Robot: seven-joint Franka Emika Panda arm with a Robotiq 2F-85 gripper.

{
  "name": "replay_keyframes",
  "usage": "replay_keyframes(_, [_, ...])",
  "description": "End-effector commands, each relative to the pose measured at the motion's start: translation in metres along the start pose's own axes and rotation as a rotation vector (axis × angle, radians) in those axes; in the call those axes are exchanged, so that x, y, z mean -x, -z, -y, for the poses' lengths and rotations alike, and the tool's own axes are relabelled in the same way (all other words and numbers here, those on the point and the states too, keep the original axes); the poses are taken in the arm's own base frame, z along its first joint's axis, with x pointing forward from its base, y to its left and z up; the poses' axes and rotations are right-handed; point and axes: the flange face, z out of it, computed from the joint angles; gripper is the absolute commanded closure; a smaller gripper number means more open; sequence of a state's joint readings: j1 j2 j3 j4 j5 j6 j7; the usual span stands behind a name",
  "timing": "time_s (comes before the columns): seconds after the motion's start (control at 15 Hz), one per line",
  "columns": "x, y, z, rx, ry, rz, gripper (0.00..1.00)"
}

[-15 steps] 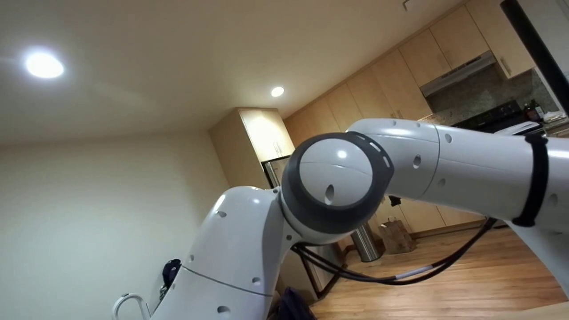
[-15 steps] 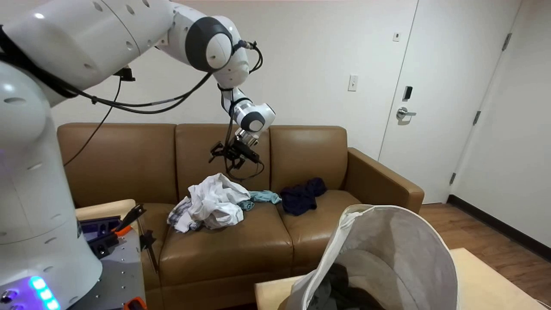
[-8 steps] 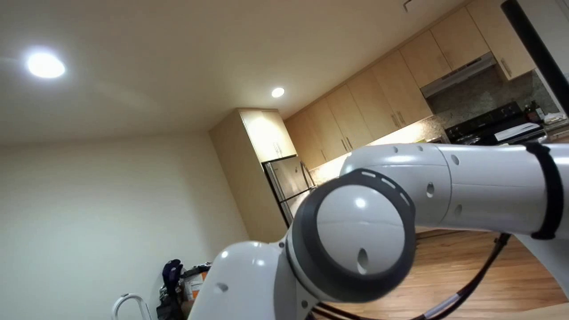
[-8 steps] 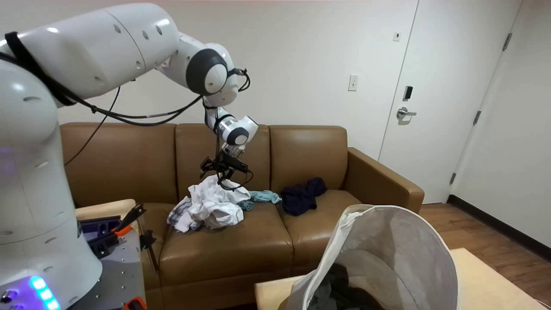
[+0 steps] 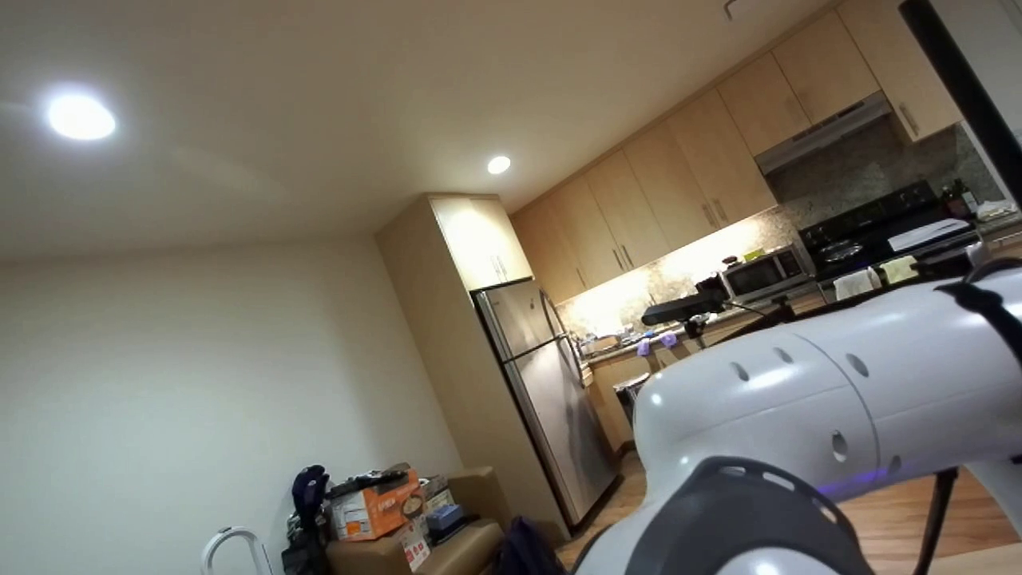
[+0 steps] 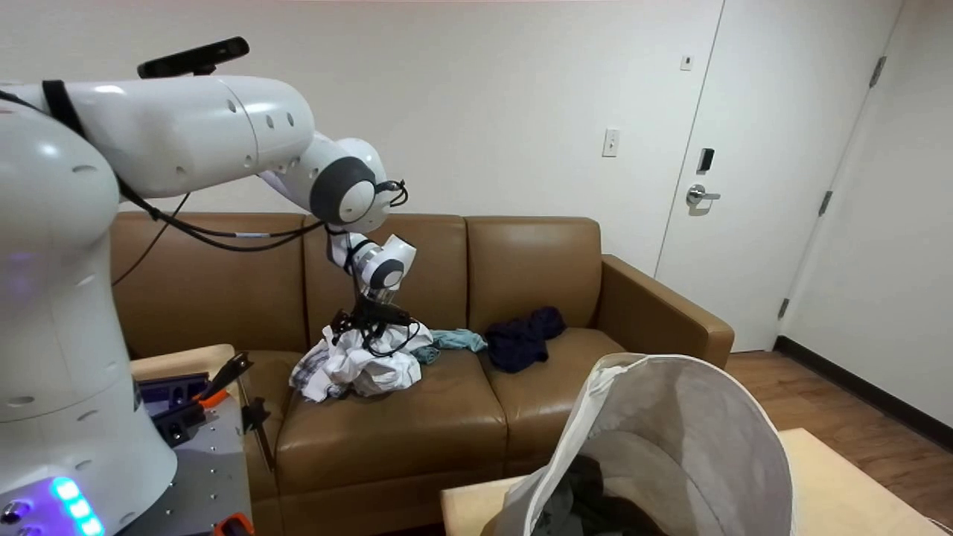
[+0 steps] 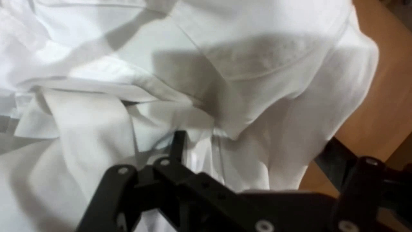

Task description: Take the white t-shirt from the couch and put it in the laundry bag

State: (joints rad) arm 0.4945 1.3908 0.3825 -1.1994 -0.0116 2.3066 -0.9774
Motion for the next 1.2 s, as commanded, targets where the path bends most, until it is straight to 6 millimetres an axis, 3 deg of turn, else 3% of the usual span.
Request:
replay_keyframes(0.0, [0.000,-0.017,-0.014,0.017,-0.002,0.014,0.00])
replay_keyframes(0.2, [0.004,-0.025,-0.019,0.019,-0.018,0.058,0.00])
replay_keyframes(0.33, [0.009,-0.023,-0.015,0.022,-0.047,0.082,0.00])
replay_keyframes(0.67, [0.024,-0.040,-0.011,-0.014,-0.125,0.137,0.03])
replay_keyframes(0.73, [0.027,-0.043,-0.010,-0.027,-0.138,0.142,0.26])
replay_keyframes(0.87, [0.034,-0.046,-0.010,-0.048,-0.173,0.146,0.29])
replay_keyframes(1.13, [0.045,-0.044,-0.016,-0.078,-0.297,0.120,0.57])
